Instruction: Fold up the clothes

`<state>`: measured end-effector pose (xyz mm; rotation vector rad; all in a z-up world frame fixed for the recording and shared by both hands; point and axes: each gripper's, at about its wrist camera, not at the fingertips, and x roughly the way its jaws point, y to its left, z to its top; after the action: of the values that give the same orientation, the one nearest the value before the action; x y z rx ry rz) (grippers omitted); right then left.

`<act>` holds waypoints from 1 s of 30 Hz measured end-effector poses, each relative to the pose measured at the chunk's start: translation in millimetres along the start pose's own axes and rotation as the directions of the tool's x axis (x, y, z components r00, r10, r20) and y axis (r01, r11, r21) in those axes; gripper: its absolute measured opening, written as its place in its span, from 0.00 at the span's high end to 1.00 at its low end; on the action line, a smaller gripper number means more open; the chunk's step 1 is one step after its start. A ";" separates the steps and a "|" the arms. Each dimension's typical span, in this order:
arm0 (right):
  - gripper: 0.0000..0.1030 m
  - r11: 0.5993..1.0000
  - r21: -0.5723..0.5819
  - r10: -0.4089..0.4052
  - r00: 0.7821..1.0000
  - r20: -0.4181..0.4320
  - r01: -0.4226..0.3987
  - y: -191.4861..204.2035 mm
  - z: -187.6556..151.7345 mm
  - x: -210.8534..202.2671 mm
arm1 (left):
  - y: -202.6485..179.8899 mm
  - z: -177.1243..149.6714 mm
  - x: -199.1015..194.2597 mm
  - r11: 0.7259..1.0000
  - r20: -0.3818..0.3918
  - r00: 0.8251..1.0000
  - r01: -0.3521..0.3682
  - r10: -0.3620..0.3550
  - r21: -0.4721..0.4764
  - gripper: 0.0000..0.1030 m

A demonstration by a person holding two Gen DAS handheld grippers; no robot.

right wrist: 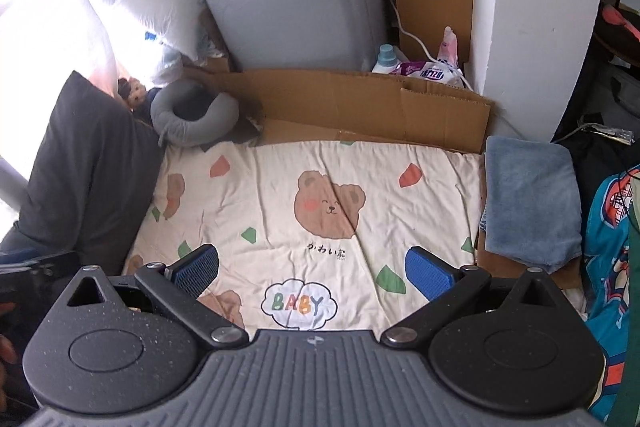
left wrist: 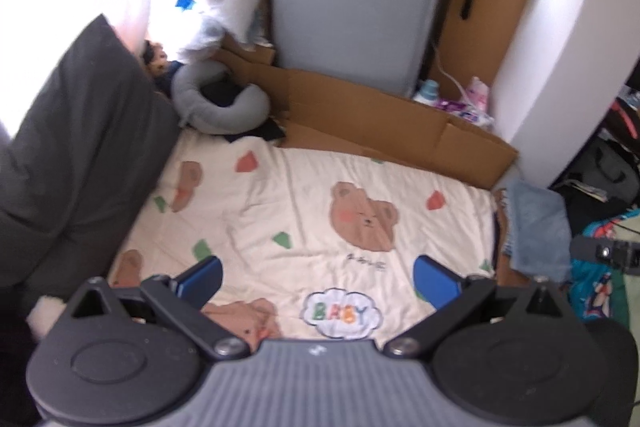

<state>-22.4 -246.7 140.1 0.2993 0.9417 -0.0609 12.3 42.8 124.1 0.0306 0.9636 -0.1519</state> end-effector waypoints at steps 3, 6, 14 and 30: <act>0.00 1.000 -0.014 -0.015 1.000 -0.013 0.014 4.7 -6.1 6.5 | 5.2 -5.5 -0.4 1.000 -0.001 1.000 -0.007 0.007 -0.014 0.01; 0.00 0.999 -0.038 -0.031 0.999 -0.016 0.031 7.1 -12.7 10.5 | 6.7 -11.8 4.0 1.000 -0.008 1.000 -0.003 0.003 -0.031 0.01; 0.00 0.995 -0.089 -0.049 0.998 -0.040 0.045 7.9 -34.8 30.5 | -4.9 -33.5 20.8 0.998 -0.015 1.000 0.014 -0.015 -0.057 0.01; 0.00 0.992 -0.090 -0.097 0.994 -0.051 0.092 -11.6 -63.0 54.0 | -28.1 -65.1 53.4 1.000 0.016 1.000 0.013 -0.012 -0.029 0.01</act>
<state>-42.2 -236.0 59.4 0.1758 1.0100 -0.0982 -14.9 14.9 44.4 -0.0033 0.9497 -0.1493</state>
